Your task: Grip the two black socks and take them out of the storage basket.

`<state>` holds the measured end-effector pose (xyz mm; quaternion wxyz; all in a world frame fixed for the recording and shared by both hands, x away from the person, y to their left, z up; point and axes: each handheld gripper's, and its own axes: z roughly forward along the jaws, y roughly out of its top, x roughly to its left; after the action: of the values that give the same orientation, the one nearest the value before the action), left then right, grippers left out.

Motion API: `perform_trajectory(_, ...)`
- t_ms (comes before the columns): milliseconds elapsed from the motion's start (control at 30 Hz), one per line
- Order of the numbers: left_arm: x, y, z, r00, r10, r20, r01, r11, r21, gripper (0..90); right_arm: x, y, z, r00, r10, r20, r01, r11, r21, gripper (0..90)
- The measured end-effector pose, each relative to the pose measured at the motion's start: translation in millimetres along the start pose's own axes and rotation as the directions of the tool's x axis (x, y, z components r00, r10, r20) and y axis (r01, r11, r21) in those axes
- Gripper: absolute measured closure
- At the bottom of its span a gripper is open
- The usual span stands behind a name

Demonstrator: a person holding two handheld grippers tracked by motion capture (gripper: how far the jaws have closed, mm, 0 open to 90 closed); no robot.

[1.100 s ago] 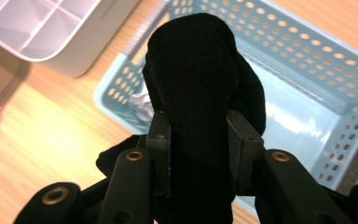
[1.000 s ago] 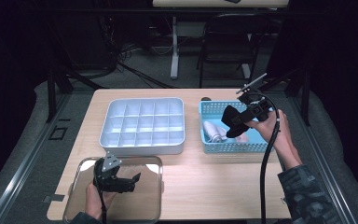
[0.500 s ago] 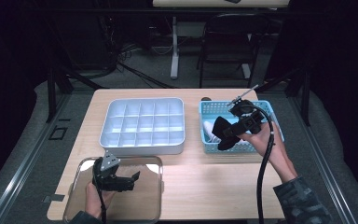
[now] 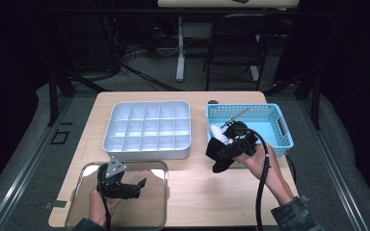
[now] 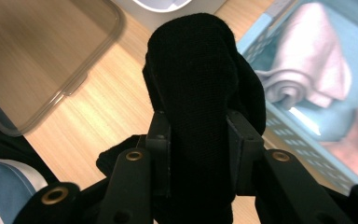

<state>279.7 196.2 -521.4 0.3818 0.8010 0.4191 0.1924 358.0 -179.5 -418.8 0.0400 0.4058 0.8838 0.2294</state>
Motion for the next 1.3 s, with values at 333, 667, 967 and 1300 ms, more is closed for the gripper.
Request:
perform_trajectory(333, -3.4, 1.6, 2.6, 0.9994, -0.012, 0.033, 0.013, 0.9999, -0.006, 0.2, 9.9, -11.5, 31.4, 0.9990, -0.005, -0.044, 0.008, 0.9986, 0.053, 66.3)
perform_trajectory(667, -11.3, 3.3, 6.2, 0.9979, -0.018, 0.063, 0.019, 0.9996, -0.022, 0.2, 14.2, -24.9, 62.9, 0.9976, 0.010, -0.068, -0.006, 0.9975, 0.070, 66.0)
perform_trajectory(967, -28.6, 7.6, 10.9, 0.9968, 0.015, 0.078, -0.011, 0.9985, -0.053, 0.2, 12.7, -30.7, 90.5, 0.9969, 0.031, -0.072, -0.024, 0.9950, 0.097, 64.9)
perform_trajectory(1300, -57.5, 13.7, 24.4, 0.9880, 0.061, 0.141, -0.057, 0.9977, -0.037, 0.2, 13.6, -33.1, 97.0, 0.9925, 0.052, -0.110, -0.041, 0.9935, 0.106, 39.7)
